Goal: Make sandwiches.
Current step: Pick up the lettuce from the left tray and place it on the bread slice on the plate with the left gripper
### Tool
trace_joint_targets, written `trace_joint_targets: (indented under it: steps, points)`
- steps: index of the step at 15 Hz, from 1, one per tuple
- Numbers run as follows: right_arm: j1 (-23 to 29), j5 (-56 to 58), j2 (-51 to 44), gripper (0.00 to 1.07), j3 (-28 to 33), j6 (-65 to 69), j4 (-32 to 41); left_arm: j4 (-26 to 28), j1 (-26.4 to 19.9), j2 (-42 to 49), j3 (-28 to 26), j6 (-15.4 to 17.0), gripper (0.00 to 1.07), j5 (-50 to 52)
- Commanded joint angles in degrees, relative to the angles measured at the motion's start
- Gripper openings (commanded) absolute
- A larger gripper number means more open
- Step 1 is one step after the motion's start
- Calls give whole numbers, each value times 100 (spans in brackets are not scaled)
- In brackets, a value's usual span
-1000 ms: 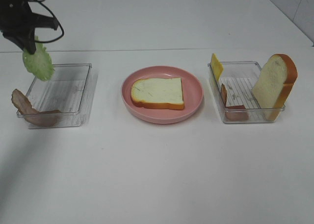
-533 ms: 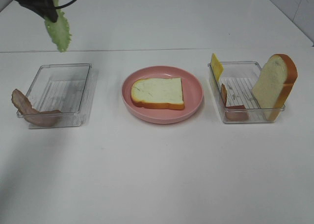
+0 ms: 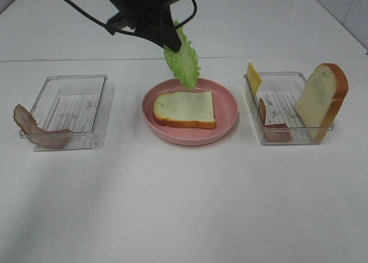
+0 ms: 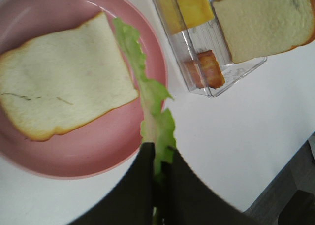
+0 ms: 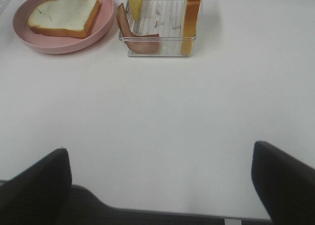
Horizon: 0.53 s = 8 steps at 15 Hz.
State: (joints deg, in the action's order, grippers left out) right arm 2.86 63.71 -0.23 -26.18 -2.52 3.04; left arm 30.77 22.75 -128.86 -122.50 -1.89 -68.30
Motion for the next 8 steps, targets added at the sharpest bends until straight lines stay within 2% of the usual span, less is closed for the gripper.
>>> trace_joint_targets:
  steps: [1, 5, 7, 8]
  points:
    - [-11, -46, -160, 96, 23, -6, 6, 470, 132, -378, -11, -516, 0, 269]
    - [-11, -46, -160, 96, 23, -6, 6, 865, 160, -968, -11, -957, 0, 779]
    - [-11, -46, -160, 96, 23, -6, 6, 1129, 160, -1134, -11, -1501, 0, 1003]
    - [-11, -46, -160, 96, 23, -6, 6, 1238, 155, -1238, -11, -1656, 0, 1117]
